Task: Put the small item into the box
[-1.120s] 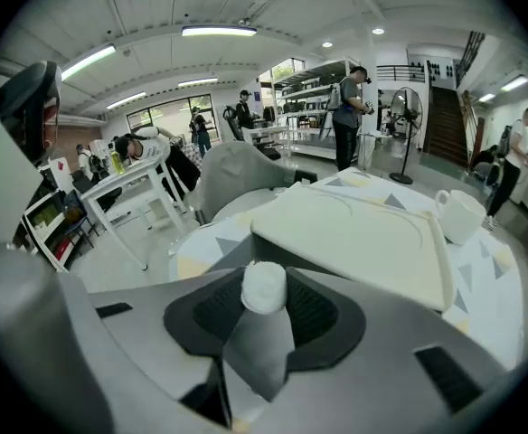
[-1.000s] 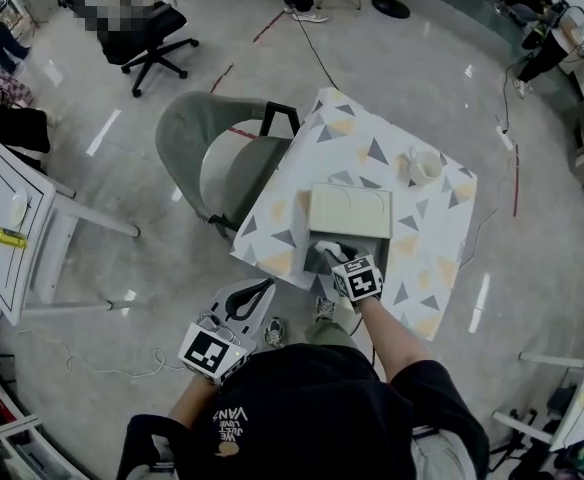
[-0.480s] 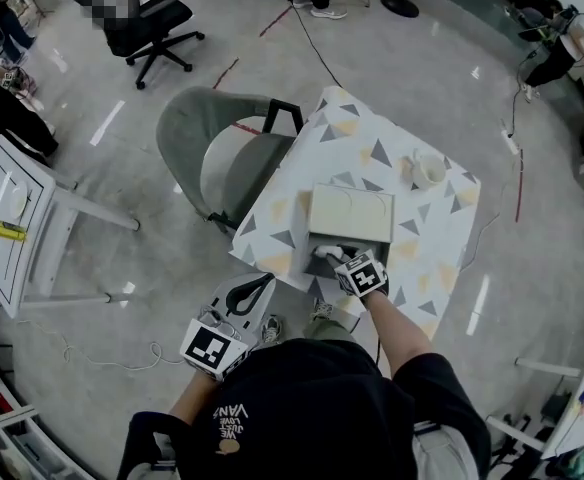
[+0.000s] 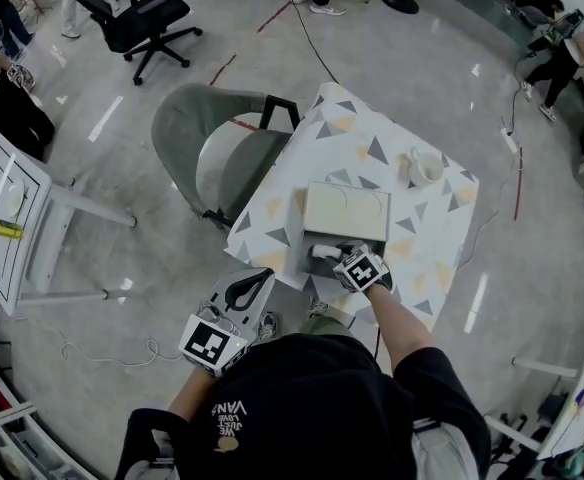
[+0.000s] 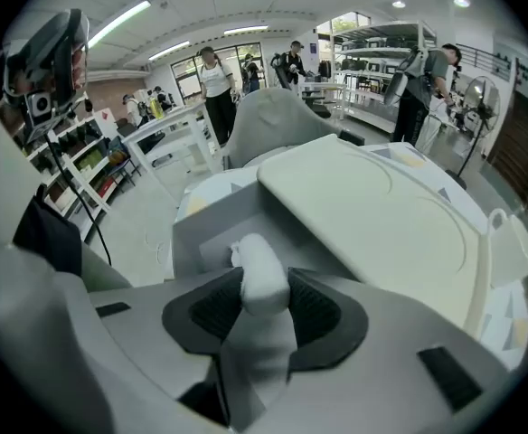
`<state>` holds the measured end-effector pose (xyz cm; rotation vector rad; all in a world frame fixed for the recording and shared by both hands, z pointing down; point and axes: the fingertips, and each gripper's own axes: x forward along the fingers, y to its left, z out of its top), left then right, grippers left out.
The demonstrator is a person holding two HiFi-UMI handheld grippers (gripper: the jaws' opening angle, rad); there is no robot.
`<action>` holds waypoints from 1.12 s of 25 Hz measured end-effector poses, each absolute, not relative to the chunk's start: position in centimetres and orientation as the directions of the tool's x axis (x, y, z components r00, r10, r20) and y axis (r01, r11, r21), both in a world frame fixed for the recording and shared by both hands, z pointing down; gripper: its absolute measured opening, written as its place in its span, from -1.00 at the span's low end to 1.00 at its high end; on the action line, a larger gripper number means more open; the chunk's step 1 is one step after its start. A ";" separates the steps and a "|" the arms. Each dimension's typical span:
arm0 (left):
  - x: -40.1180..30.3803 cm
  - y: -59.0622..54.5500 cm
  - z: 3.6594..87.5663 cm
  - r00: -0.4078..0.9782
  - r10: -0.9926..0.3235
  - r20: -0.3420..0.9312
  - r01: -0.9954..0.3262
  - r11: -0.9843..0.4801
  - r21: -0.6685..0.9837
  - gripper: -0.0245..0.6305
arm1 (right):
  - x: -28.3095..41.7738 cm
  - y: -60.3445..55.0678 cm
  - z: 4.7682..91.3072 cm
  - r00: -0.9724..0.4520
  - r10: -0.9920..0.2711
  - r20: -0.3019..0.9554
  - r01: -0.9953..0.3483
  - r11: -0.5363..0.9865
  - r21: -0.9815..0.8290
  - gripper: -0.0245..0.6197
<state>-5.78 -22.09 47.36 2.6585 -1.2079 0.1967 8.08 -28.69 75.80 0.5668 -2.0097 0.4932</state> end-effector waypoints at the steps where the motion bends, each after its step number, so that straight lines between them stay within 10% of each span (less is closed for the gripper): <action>1: -5.7 -22.1 47.4 0.653 -0.725 0.219 -0.756 -0.640 0.139 -0.91 | 8.4 -28.6 76.1 -0.419 -0.182 0.889 -0.566 0.818 -0.099 -0.48; 28: -4.2 -21.4 47.2 0.648 -0.722 0.241 -0.758 -0.641 0.118 -0.91 | 11.5 -29.5 78.0 -0.345 -0.222 0.912 -0.678 0.731 -0.079 -0.34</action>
